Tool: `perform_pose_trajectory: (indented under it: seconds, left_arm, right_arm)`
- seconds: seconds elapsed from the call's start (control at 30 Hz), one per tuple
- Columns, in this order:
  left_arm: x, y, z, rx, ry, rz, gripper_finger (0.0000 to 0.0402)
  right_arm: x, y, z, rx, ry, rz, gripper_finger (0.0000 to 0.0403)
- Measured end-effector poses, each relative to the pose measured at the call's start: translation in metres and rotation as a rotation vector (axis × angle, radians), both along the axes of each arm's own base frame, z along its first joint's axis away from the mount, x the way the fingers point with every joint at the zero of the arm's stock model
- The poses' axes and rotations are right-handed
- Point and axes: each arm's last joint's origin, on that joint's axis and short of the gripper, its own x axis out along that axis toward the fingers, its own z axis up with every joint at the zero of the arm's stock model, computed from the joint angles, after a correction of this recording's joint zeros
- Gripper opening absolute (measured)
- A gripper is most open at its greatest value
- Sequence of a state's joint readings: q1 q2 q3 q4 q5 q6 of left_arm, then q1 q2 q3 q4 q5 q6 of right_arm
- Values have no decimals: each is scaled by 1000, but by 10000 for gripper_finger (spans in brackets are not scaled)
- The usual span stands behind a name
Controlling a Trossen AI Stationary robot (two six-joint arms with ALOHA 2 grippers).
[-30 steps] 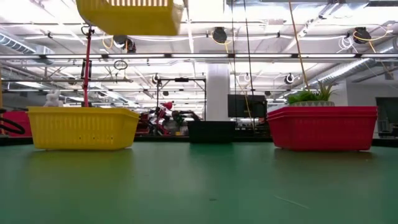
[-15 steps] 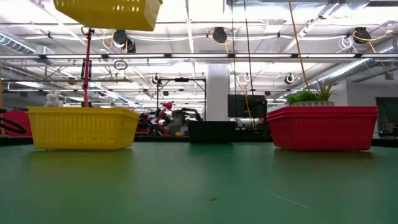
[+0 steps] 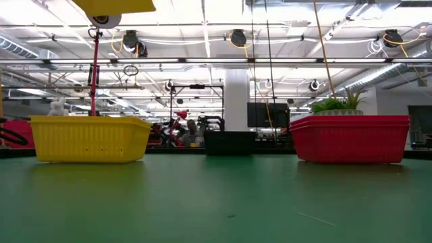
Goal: Stack baskets by color
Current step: Stack the bottom yellow bin on the top stacked yellow bins
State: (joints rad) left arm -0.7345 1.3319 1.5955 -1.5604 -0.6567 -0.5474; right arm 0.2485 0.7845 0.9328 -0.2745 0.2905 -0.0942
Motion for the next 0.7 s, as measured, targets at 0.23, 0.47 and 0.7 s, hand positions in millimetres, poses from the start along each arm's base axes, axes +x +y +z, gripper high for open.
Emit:
perform_pose_trajectory:
  seconds: [0.23, 0.47, 0.7]
  left_arm:
    - [-25, 25, 19, -62, -81, -9, 10]
    - [-29, 31, 5, -45, -95, -6, 15]
    - [-25, 26, -37, -94, -92, -64, 12]
  right_arm:
    - [0, 0, 0, 0, 0, 0, 0]
    - [0, 0, 0, 0, 1, 0, 0]
    - [0, 0, 0, 0, 0, 0, 0]
